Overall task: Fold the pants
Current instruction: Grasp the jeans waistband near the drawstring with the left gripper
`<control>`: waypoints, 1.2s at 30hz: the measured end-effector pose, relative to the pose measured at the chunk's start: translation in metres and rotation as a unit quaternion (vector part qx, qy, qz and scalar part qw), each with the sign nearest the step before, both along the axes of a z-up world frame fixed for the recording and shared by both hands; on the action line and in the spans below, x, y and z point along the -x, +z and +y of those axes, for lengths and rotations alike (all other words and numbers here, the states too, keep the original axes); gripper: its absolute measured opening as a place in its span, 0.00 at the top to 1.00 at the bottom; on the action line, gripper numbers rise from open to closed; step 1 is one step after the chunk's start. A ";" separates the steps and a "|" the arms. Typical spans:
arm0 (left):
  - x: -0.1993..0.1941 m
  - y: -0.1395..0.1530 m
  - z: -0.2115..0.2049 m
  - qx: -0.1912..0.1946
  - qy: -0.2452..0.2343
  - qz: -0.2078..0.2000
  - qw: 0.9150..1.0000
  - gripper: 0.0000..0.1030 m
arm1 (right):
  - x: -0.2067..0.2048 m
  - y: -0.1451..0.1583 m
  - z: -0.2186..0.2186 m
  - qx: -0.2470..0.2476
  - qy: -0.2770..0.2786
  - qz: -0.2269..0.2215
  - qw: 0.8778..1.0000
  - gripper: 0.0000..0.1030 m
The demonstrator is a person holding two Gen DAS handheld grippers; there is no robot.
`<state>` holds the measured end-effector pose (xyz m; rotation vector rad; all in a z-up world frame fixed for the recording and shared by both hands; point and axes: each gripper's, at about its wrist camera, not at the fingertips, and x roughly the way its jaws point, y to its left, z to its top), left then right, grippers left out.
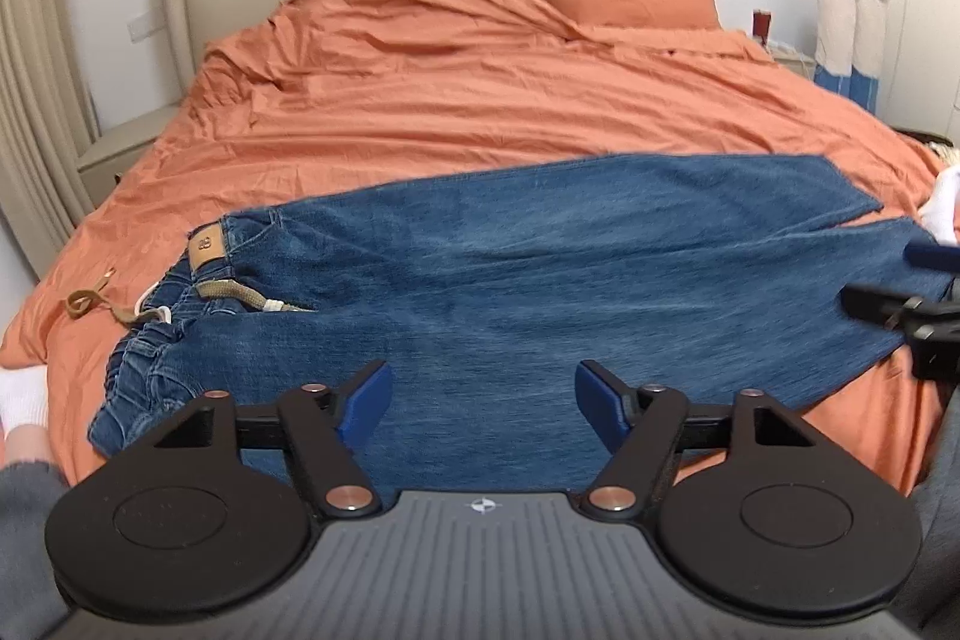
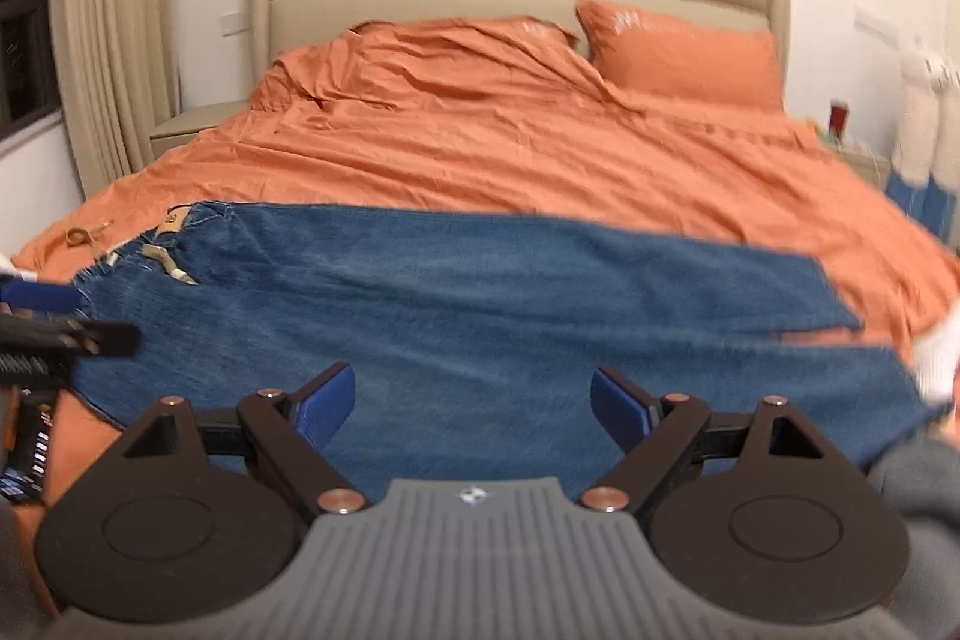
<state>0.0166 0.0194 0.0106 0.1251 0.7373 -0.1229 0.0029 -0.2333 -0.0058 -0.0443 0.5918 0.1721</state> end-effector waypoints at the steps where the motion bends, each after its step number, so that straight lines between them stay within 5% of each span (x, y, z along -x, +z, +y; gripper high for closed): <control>1: -0.008 0.001 0.008 0.005 -0.002 0.007 1.000 0.31 | -0.005 -0.001 -0.003 0.008 0.004 -0.007 1.000 0.20; 6: -0.049 0.008 0.064 0.025 0.009 0.025 0.999 0.64 | -0.040 -0.010 -0.029 0.014 0.005 -0.010 1.000 0.20; 11: -0.100 0.015 0.142 0.060 0.061 0.040 0.996 0.73 | -0.084 -0.033 -0.054 0.008 -0.023 0.037 0.999 0.21; 17: -0.158 -0.003 0.233 0.133 0.103 0.084 0.982 0.73 | -0.117 -0.057 -0.074 0.014 -0.030 0.034 0.999 0.22; 22: -0.193 -0.045 0.289 0.206 0.129 0.135 0.961 0.70 | -0.138 -0.074 -0.084 0.019 -0.052 0.034 0.998 0.22; 25: -0.202 -0.064 0.316 0.239 0.143 0.159 0.947 0.59 | -0.144 -0.082 -0.082 0.030 -0.058 0.035 0.997 0.22; 29: -0.205 -0.083 0.329 0.258 0.147 0.188 0.936 0.43 | -0.149 -0.091 -0.074 0.058 -0.048 0.035 0.997 0.22; 34: -0.208 -0.103 0.334 0.290 0.138 0.201 0.926 0.38 | -0.153 -0.105 -0.071 0.066 -0.043 0.047 0.996 0.22; 36: -0.210 -0.106 0.333 0.315 0.132 0.206 0.917 0.44 | -0.156 -0.112 -0.073 0.067 -0.049 0.060 0.995 0.21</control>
